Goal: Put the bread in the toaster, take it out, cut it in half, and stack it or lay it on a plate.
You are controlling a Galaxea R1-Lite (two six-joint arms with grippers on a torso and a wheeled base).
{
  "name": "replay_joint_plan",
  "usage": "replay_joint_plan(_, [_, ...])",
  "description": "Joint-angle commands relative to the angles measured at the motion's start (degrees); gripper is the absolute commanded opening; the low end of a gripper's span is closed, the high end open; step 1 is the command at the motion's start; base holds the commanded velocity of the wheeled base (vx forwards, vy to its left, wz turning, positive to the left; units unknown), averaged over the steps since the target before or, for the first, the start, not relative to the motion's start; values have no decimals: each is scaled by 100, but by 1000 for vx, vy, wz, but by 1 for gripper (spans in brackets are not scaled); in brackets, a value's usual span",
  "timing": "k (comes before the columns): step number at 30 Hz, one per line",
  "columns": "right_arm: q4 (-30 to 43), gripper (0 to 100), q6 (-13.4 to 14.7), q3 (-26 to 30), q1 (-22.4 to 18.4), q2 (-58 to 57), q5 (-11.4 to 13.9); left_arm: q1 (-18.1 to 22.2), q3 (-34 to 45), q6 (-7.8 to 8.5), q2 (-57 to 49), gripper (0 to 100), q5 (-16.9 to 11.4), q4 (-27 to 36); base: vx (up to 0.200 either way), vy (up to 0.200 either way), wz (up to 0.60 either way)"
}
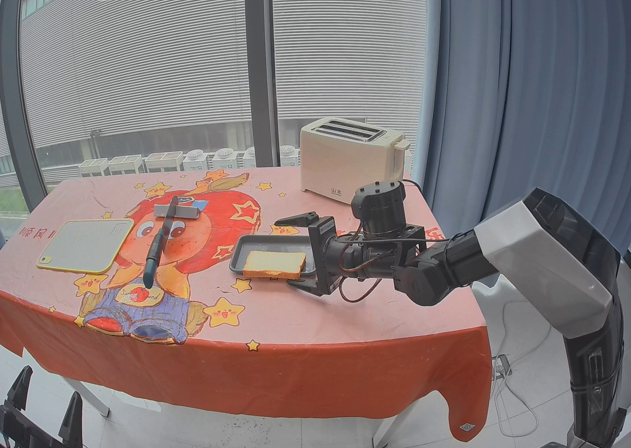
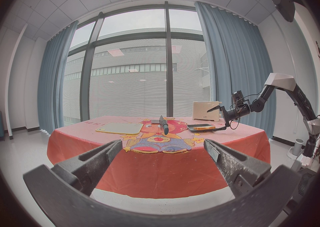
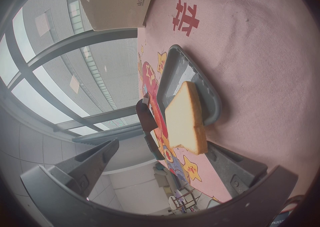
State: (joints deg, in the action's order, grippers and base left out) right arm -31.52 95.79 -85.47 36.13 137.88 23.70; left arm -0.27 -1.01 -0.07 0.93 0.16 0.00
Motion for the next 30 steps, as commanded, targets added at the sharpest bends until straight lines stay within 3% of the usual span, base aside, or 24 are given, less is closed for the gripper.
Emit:
replay_joint_plan(1, [24,100,10,-93,-27,38,3,0,101,-1,-75,100,2,0,0,0,0])
replay_joint_plan(7, [59,100,10,-128,-27,55,21,0,101,-1,-84,100,2,0,0,0,0])
replay_joint_plan(18, [815,100,10,-585,-1,126,12,0,101,-1,-75,100,2,0,0,0,0])
replay_joint_plan(19, [894,0,10,-611,17,134,3,0,101,-1,-84,100,2,0,0,0,0])
replay_joint_plan(24, [1210,0,10,-814,-1,161,21,0,101,-1,-84,100,2,0,0,0,0])
replay_joint_plan(26, [1922,0,1,-1244,-19,222,249,0,101,-1,-75,100,2,0,0,0,0])
replay_joint_plan(30, [2441,0,-17,-1578,-1,284,293,0,101,-1,-75,100,2,0,0,0,0])
